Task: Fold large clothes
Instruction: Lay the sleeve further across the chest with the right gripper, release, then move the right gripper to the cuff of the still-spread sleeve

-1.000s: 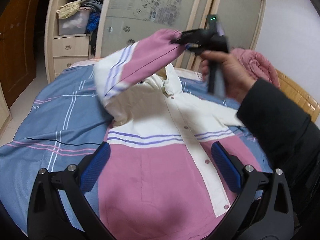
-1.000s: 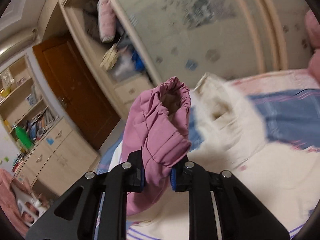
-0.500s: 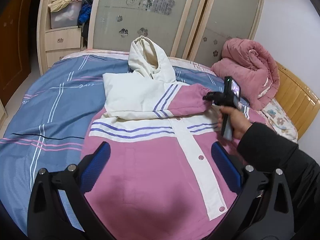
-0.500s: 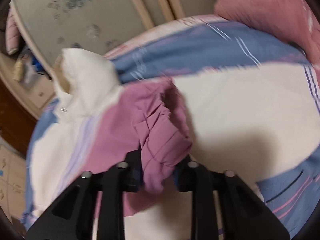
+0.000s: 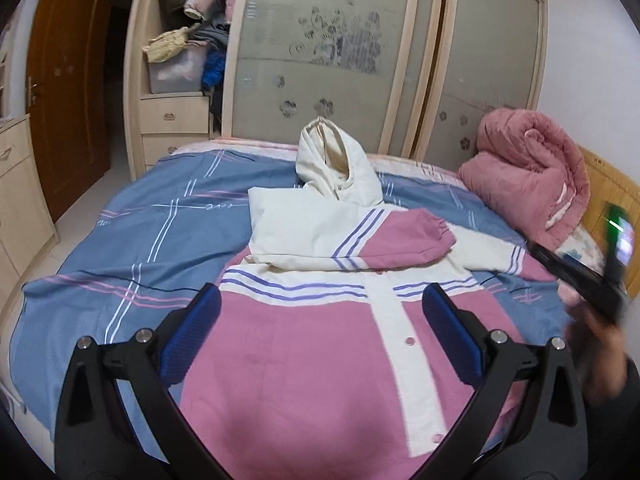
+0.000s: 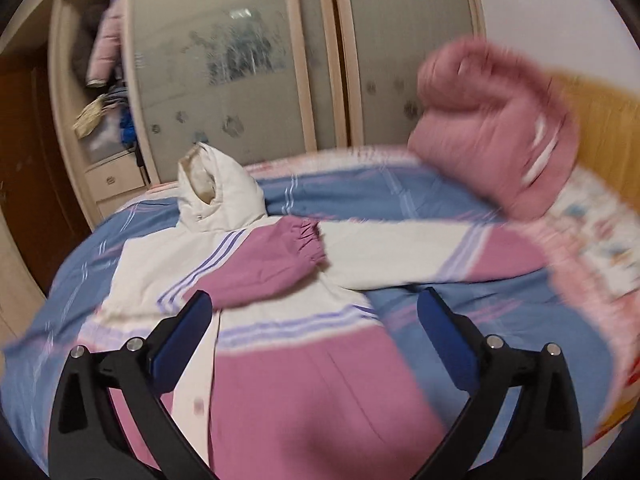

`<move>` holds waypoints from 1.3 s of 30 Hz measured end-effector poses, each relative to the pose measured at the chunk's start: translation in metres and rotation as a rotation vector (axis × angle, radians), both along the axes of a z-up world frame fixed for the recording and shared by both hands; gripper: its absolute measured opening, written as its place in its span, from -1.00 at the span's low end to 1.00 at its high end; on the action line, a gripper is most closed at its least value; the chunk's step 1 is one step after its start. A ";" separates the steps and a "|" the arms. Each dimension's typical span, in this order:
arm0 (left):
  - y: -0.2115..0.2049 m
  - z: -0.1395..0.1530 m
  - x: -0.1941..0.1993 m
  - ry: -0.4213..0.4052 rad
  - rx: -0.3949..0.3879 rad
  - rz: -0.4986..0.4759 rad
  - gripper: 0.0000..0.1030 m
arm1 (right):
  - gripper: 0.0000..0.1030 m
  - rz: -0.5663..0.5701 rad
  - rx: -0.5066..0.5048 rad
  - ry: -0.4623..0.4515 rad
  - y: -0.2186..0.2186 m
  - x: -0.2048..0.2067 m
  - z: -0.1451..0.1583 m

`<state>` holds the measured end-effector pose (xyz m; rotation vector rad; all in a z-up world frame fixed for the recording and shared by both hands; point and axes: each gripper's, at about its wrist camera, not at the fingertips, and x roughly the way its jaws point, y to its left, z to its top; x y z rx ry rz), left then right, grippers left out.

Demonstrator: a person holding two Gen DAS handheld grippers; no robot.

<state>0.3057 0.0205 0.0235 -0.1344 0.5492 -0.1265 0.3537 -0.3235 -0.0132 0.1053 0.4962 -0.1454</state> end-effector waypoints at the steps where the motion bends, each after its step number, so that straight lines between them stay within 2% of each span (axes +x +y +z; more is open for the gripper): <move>1: -0.002 0.002 -0.006 0.001 -0.010 -0.001 0.96 | 0.97 -0.006 -0.018 -0.010 0.002 -0.019 0.006; 3: -0.009 0.007 -0.019 0.016 -0.026 -0.013 0.96 | 0.97 -0.021 -0.047 -0.032 0.006 -0.060 0.017; 6: -0.028 0.013 -0.041 0.016 0.009 -0.066 0.96 | 0.97 -0.034 -0.048 -0.045 0.009 -0.117 0.021; 11: -0.049 0.018 -0.080 -0.017 0.050 -0.163 0.96 | 0.97 -0.033 -0.034 -0.024 0.019 -0.159 0.016; 14: -0.055 0.021 -0.095 -0.034 0.065 -0.167 0.96 | 0.97 -0.033 -0.044 -0.007 0.025 -0.175 0.013; 22: -0.066 0.030 -0.130 -0.072 0.138 -0.158 0.96 | 0.97 -0.049 -0.081 -0.035 0.039 -0.198 0.022; 25: -0.062 0.038 -0.136 -0.097 0.130 -0.107 0.96 | 0.97 -0.041 -0.084 -0.049 0.045 -0.203 0.029; 29: -0.055 0.043 -0.137 -0.092 0.097 -0.107 0.96 | 0.97 -0.028 -0.084 -0.061 0.049 -0.204 0.035; 39: -0.055 0.036 -0.131 -0.078 0.113 -0.116 0.96 | 0.97 -0.039 -0.077 -0.069 0.047 -0.207 0.038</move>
